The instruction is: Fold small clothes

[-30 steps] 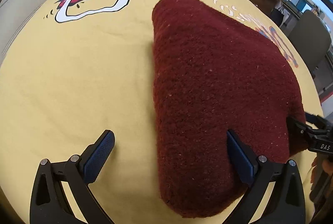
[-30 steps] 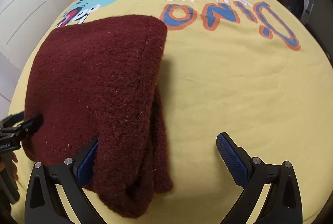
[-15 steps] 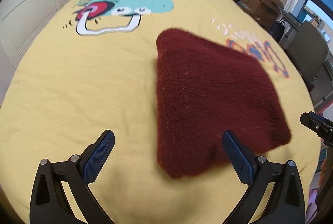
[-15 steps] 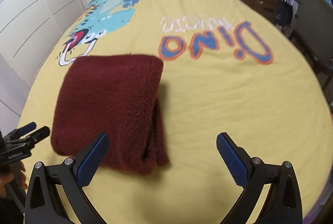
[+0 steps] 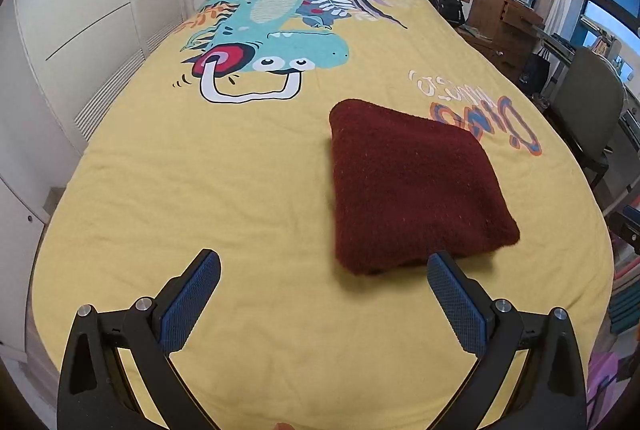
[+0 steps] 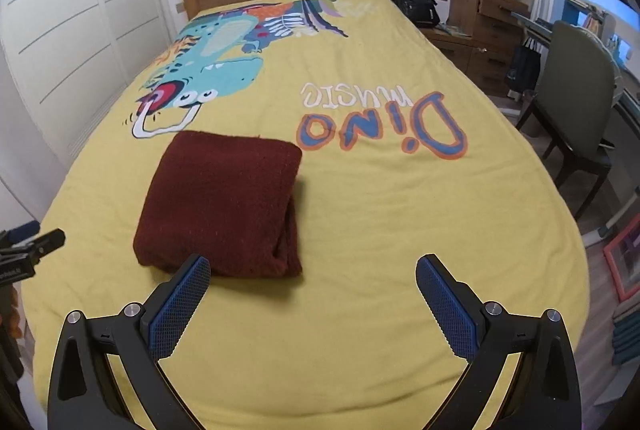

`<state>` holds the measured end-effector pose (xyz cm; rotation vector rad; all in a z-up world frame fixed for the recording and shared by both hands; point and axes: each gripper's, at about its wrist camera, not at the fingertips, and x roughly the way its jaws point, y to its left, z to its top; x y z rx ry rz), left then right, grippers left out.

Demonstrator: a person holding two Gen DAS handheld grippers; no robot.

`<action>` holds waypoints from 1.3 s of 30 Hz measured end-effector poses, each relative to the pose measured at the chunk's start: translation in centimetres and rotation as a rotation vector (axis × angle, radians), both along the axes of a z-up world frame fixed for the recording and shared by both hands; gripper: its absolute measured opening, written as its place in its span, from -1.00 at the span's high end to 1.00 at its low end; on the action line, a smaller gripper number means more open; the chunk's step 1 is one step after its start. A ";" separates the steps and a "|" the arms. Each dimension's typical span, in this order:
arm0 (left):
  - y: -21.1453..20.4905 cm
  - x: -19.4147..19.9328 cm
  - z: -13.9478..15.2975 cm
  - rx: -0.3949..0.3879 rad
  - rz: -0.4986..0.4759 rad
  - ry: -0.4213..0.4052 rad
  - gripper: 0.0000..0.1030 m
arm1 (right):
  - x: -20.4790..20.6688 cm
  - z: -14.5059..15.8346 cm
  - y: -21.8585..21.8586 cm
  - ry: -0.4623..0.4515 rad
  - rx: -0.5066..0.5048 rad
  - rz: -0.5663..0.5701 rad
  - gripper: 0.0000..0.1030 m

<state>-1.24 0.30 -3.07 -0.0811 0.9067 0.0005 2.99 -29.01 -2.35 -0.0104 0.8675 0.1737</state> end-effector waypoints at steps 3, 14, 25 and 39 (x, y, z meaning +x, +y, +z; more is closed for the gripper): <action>-0.1 -1.2 0.1 0.001 -0.011 0.008 -0.98 | -1.4 0.0 -0.3 0.006 -0.013 0.002 -0.99; 0.4 -2.5 -0.1 0.022 0.007 0.009 -0.98 | -3.3 0.0 -0.7 0.013 -0.034 0.005 -0.99; 1.1 -2.7 0.7 0.025 0.009 -0.006 -0.98 | -3.3 -0.2 -0.4 0.021 -0.038 0.016 -0.99; 1.3 -2.3 0.4 0.029 -0.007 0.009 -0.98 | -2.9 -0.5 -0.4 0.033 -0.057 0.013 -0.99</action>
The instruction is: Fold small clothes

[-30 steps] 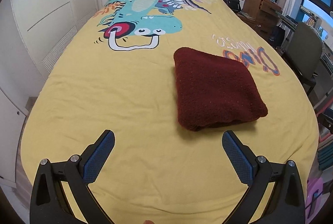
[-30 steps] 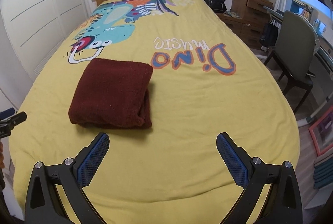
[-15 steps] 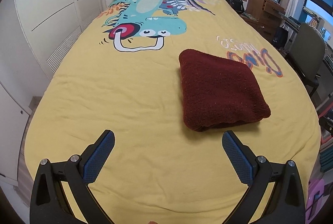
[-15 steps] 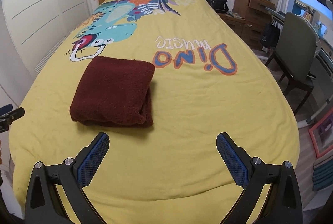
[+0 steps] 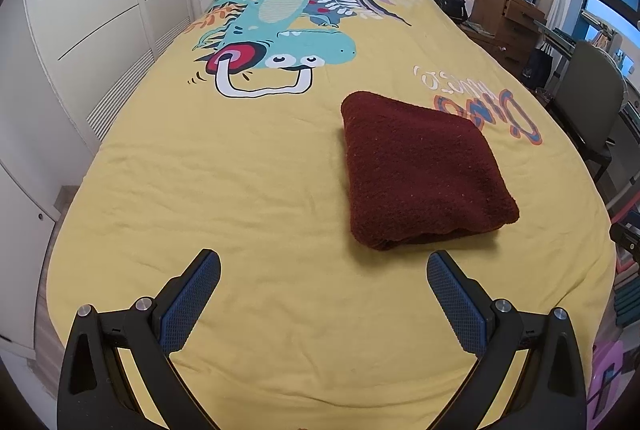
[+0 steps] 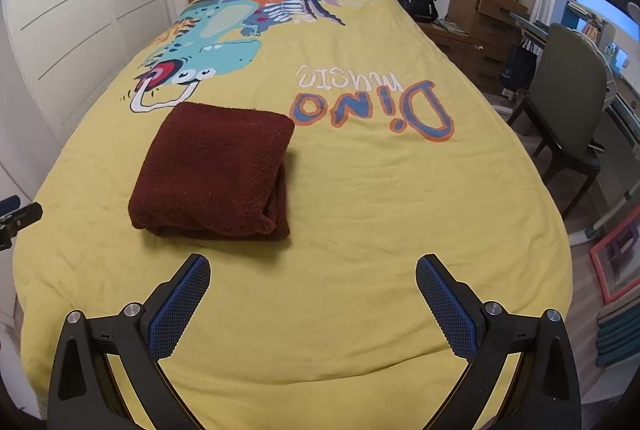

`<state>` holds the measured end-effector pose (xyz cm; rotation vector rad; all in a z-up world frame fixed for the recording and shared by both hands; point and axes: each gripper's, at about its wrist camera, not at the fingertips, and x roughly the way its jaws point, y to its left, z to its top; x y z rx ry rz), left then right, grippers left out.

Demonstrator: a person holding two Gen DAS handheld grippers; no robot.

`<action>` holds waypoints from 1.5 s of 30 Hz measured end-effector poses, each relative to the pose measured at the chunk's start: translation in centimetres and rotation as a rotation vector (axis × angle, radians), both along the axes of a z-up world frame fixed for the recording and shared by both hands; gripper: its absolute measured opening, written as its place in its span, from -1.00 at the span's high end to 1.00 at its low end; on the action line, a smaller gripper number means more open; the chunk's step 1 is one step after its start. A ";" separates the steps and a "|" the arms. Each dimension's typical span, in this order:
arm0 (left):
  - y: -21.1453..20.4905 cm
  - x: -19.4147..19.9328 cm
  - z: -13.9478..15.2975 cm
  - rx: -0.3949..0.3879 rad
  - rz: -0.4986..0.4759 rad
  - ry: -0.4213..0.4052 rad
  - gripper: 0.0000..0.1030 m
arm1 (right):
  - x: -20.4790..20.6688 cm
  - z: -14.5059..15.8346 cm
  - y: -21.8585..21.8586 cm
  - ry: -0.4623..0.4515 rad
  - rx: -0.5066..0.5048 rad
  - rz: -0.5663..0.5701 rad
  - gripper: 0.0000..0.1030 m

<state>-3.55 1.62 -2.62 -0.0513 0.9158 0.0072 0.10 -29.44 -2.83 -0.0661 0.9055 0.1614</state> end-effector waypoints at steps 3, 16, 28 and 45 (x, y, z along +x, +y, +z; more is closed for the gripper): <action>0.2 0.0 -0.1 -0.015 0.001 0.004 -0.98 | 0.0 -0.1 0.0 0.004 -0.002 0.002 -0.99; 0.5 0.2 -0.6 -0.009 0.006 0.021 -0.98 | 0.1 -0.7 -0.1 0.025 -0.005 0.007 -0.99; 0.5 0.1 -0.8 -0.010 0.005 0.027 -0.98 | 0.3 -1.3 -0.2 0.039 -0.007 0.000 -0.99; 0.4 0.3 -1.1 -0.002 -0.001 0.032 -0.98 | 0.2 -1.7 -0.1 0.050 -0.001 0.004 -0.99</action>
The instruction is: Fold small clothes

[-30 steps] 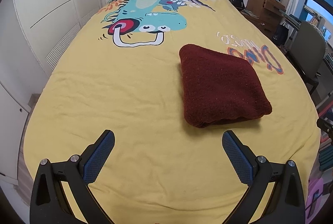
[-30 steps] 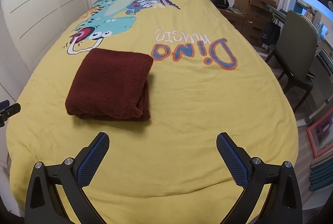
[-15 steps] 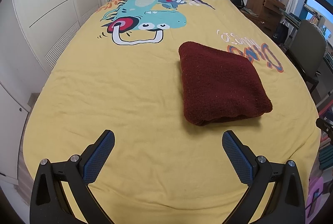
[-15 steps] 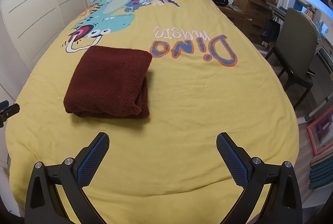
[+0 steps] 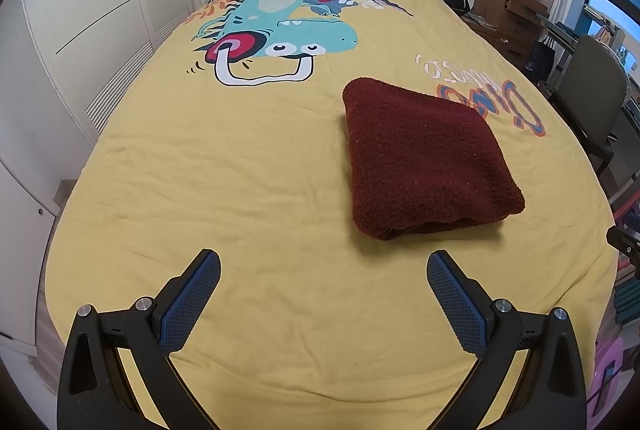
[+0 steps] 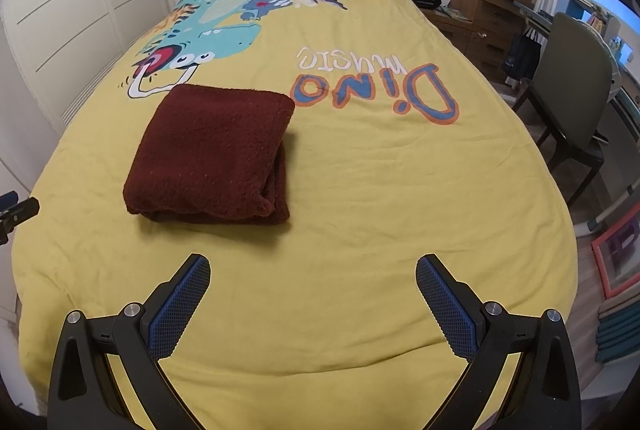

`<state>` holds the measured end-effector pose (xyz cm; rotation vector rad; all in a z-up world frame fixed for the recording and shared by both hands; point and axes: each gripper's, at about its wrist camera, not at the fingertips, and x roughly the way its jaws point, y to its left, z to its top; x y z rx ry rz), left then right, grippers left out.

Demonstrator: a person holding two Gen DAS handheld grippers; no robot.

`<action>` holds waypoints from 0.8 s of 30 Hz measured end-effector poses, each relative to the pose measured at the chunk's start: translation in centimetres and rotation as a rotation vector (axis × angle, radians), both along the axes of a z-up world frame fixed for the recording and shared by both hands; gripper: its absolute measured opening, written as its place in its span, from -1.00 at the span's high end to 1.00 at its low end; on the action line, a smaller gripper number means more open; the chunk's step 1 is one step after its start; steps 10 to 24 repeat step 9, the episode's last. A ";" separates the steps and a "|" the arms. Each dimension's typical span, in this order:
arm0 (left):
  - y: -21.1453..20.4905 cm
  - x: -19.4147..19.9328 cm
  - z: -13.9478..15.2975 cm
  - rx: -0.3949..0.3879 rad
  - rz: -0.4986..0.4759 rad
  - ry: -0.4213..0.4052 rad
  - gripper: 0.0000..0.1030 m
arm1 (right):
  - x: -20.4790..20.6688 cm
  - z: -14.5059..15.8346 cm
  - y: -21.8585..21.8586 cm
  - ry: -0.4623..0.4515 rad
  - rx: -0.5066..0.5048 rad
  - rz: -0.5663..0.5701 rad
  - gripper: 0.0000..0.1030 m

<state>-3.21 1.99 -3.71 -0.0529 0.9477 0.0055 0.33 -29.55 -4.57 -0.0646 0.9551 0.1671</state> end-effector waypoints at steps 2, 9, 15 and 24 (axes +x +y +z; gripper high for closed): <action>0.0 0.0 -0.1 0.005 0.007 0.002 -0.98 | 0.0 0.0 0.0 0.001 0.000 0.001 -0.99; 0.0 0.1 -0.3 0.008 0.006 0.007 -0.98 | 0.0 -0.3 0.0 0.005 -0.001 0.002 -0.99; 0.0 0.1 -0.3 0.008 0.006 0.007 -0.98 | 0.0 -0.3 0.0 0.005 -0.001 0.002 -0.99; 0.0 0.1 -0.3 0.008 0.006 0.007 -0.98 | 0.0 -0.3 0.0 0.005 -0.001 0.002 -0.99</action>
